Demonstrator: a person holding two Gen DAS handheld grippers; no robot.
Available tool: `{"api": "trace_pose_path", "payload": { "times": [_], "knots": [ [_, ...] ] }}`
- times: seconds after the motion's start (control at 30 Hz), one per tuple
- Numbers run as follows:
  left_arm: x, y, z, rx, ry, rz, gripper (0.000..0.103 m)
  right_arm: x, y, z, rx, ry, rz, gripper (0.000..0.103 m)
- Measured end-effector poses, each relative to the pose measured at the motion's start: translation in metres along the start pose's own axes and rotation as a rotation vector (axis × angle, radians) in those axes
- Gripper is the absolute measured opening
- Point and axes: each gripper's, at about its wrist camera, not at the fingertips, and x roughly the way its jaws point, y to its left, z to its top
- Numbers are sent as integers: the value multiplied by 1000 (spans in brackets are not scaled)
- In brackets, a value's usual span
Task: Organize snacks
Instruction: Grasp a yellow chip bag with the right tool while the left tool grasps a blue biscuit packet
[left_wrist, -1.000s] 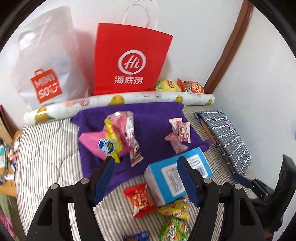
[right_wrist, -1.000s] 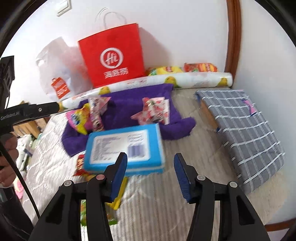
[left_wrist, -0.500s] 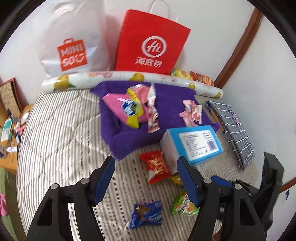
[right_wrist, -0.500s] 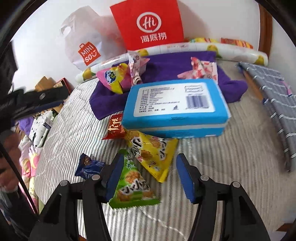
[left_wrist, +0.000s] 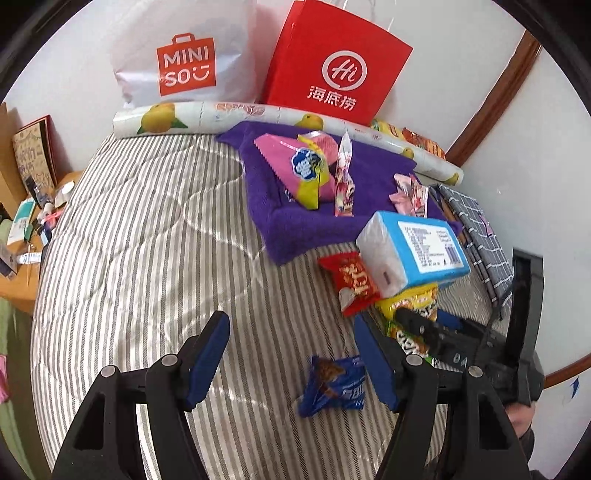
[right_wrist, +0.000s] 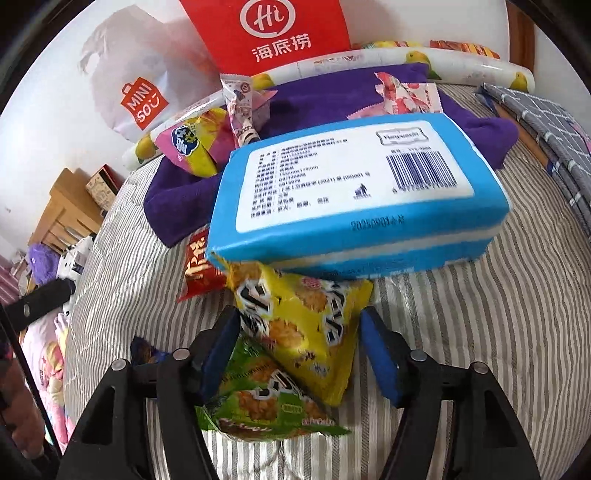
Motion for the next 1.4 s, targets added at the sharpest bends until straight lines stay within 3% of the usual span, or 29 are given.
{"api": "trace_pose_path", "payload": {
  "times": [0.1,0.23,0.57,0.73,1.0,1.07,1.17,1.4],
  "knots": [
    [3,-2,-9,12,14,0,68,1,2,1,-21,-16,-8,67],
    [9,-7,-20,24,37,9,68,-5,4,0,-39,-44,14,59],
    [31,-27,-50,52,104,-10,68,-52,-12,-8,-19,-135,82,59],
    [44,-40,-60,67,134,-15,68,-78,-27,-14,-25,-180,62,59],
    [52,-57,-61,114,72,89,66,-97,-54,-30,-32,-195,8,59],
    [55,-66,-63,158,64,144,66,-97,-59,-35,-35,-194,-4,59],
    [57,-73,-69,208,36,231,58,-95,-66,-42,-47,-188,-34,59],
    [52,-60,-65,94,24,208,45,-86,-81,-55,-39,-147,-37,59]
  ]
}}
